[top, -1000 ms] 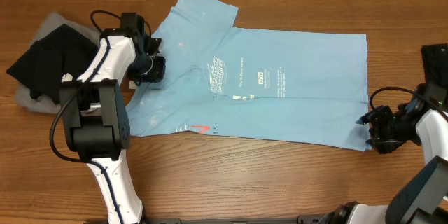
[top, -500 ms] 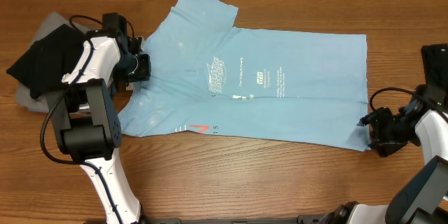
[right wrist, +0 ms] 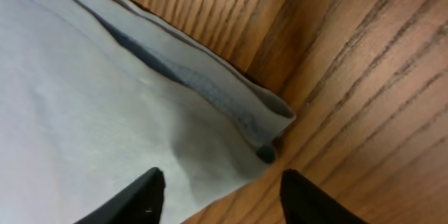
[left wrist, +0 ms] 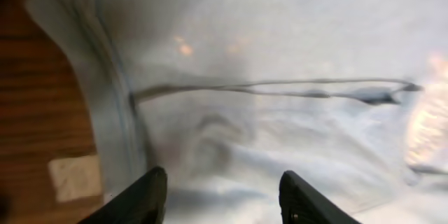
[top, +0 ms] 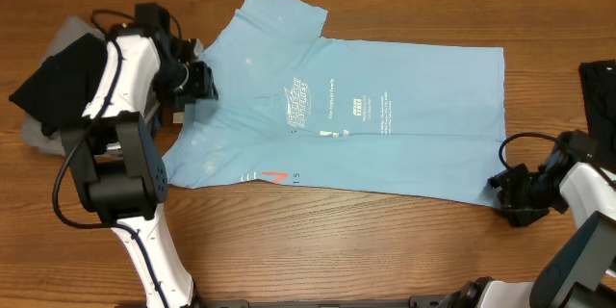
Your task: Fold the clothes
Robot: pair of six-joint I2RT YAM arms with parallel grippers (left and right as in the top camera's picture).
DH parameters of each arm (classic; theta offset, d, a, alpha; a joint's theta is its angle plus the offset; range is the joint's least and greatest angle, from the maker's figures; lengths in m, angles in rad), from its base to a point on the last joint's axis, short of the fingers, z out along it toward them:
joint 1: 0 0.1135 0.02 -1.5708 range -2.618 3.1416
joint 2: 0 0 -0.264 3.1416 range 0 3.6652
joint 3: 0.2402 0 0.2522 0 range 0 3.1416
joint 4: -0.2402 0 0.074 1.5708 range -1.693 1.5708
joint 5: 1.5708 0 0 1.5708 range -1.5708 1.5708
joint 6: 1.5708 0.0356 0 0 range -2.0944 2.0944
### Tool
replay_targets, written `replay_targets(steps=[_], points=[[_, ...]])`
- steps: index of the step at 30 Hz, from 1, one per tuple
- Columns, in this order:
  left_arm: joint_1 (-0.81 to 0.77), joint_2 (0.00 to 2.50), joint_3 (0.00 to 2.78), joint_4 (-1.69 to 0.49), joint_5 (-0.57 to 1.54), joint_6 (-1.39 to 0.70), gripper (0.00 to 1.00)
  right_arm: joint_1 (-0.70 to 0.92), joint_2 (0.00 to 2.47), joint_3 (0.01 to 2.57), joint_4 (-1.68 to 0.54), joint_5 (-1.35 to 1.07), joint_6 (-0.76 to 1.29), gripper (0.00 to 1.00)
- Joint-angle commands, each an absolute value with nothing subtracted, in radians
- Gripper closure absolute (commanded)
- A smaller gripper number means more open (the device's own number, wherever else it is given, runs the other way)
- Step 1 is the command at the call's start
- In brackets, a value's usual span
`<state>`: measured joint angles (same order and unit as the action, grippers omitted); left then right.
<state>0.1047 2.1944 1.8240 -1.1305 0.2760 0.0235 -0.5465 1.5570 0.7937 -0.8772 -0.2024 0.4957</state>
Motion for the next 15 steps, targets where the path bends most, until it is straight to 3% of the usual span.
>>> replay_targets(steps=[1,11,15], points=[[0.104,2.189,1.969,-1.214,0.307,0.077,0.43,-0.547,1.549,0.779,-0.844,-0.167,0.53,0.53],[0.104,2.189,2.442,-1.626,0.296,0.161,0.37,-0.667,1.524,0.922,-0.938,-0.221,0.508,0.46],[0.104,2.151,2.552,-1.69,0.317,0.139,0.05,-0.675,1.48,1.023,-1.012,-0.339,0.434,0.43]])
